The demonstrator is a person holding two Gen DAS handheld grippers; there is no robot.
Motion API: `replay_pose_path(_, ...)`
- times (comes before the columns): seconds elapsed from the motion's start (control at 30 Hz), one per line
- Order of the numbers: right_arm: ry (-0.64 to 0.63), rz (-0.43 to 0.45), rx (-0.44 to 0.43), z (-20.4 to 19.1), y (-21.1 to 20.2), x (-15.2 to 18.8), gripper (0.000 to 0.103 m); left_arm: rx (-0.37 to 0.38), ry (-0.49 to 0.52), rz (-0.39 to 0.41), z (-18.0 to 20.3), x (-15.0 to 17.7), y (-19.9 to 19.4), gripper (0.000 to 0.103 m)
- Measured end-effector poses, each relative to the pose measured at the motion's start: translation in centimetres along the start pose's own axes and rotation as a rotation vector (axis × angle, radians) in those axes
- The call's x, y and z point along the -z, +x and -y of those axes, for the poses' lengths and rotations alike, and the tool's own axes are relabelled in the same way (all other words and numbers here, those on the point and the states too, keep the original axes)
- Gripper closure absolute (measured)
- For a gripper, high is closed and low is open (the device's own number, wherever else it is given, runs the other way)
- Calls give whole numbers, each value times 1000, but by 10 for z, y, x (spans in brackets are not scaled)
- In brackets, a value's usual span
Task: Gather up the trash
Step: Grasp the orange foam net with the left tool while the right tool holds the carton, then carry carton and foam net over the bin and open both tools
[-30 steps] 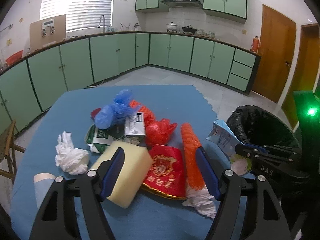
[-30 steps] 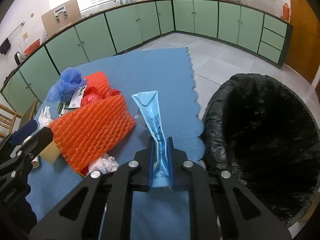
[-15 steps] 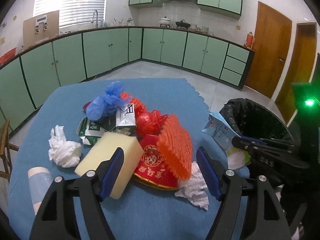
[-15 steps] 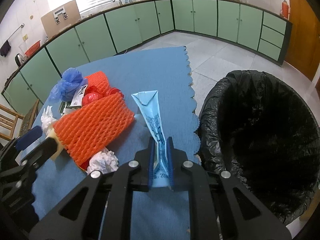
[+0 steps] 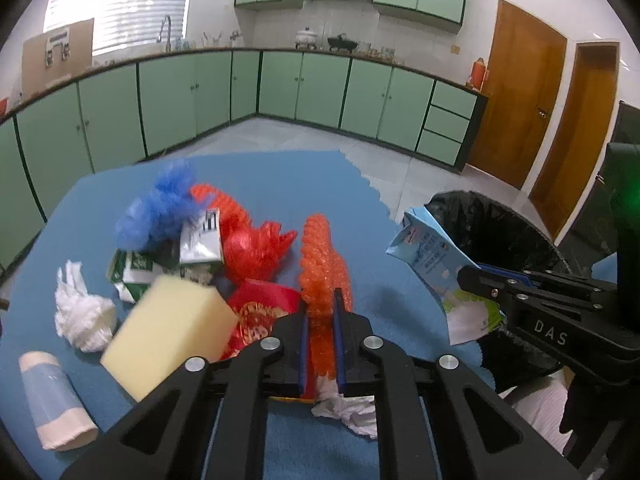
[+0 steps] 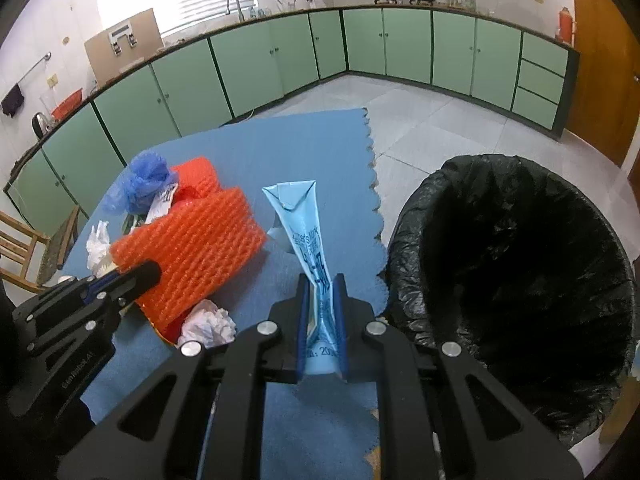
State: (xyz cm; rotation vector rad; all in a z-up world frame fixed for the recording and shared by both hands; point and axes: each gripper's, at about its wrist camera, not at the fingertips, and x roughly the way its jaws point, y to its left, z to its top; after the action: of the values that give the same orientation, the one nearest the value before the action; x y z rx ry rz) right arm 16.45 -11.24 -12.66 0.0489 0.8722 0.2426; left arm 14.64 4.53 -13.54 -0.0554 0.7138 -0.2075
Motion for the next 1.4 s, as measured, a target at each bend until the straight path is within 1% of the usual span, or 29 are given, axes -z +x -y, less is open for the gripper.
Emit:
replay_pose_path(0.07,16,20,-13,4,-9,-3,92,-6,4,24,2,-6,-7,93)
replay_pose_path(0.13,27,44,-18,9,-18,-7,92,7,6,53,6,-14,-15,93)
replay_pose_path(0.23,45,84,-11,20,-36,-14,92,37,24,85,18,-26,-23,93)
replay_pose_path(0.33,86,124,1,40,-55,-19,92,73,48,102,37,-36,-22,93)
replay_pose_path(0.47,125,168,65,73,-76,-19,92,128,76,112,64,-47,-17,93)
replay_pose_path(0.57,162,180,120,103,-84,-17,92,177,103,118,92,-55,-7,93)
replay_pose_path(0.8,250,174,223,170,-85,-2,92,264,147,106,150,-69,30,93)
replay_pose_path(1.0,302,142,266,212,-70,14,92,310,162,41,183,-67,62,93)
replay_pose_path(1.07,315,125,275,221,-63,19,89,318,173,19,190,-66,71,91)
replay_pose_path(1.1,323,117,280,224,-59,21,88,317,170,11,191,-65,73,86)
replay_pose_path(1.13,332,112,285,228,-57,24,86,322,167,3,190,-65,74,77)
replay_pose_path(1.17,342,111,288,230,-56,26,79,322,158,-1,187,-65,75,69)
replay_pose_path(1.2,348,111,287,232,-54,26,75,317,153,2,185,-65,73,65)
replay_pose_path(1.27,354,118,296,232,-55,28,60,304,145,3,178,-63,71,60)
replay_pose_path(1.3,352,127,302,229,-56,29,55,295,140,4,176,-63,70,59)
replay_pose_path(1.33,351,137,308,226,-58,30,44,282,133,7,170,-63,67,56)
replay_pose_path(1.37,350,151,315,222,-60,30,30,267,125,15,163,-62,62,52)
replay_pose_path(1.4,348,163,319,218,-61,28,25,253,119,21,158,-63,60,50)
